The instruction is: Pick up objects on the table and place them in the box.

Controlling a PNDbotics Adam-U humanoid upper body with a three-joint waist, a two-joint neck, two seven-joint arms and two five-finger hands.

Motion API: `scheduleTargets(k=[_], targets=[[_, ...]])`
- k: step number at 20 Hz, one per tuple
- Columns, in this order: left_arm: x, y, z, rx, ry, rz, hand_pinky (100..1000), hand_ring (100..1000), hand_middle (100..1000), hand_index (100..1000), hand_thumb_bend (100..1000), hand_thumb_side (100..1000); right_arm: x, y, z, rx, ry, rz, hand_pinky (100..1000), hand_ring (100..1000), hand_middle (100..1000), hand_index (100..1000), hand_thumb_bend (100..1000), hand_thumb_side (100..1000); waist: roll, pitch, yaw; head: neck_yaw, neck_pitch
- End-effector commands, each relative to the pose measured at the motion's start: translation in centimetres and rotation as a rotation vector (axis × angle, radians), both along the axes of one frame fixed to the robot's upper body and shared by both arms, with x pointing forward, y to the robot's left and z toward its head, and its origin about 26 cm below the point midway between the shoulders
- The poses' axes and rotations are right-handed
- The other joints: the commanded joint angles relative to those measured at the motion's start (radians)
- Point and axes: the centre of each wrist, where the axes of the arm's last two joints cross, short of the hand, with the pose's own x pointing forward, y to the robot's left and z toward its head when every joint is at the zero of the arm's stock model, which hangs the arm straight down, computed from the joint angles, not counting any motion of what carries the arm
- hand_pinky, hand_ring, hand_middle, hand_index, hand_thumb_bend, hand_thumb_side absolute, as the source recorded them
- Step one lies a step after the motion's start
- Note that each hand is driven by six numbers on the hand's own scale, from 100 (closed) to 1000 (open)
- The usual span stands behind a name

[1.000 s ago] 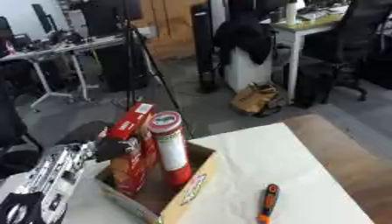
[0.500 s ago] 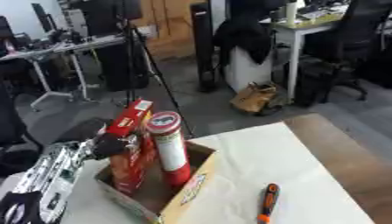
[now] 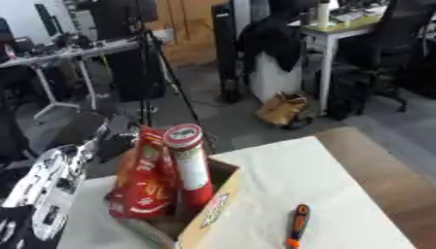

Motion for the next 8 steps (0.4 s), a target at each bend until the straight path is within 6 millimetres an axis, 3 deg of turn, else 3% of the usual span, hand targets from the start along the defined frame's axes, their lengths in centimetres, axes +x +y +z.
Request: scheduleTargets(k=[1,8], targets=[[-0.25,1.01,1.68,0.011,-0.019,0.004,684,935,937,1000,100,1000,-0.27,0.10,0.83,-0.011,-0.030,0.010,891,910,885,807,100,1000,-0.015,-0.019,0.000,-0.001,-0.011],[-0.41,0.95,1.86,-0.003,-0.058,-0.014,652,909,887,1000,100,1000,-0.26,0.19,0.85,-0.014,-0.028,0.015,891,909,884,806,100,1000,-0.015,-0.016,0.001,-0.005,-0.008]])
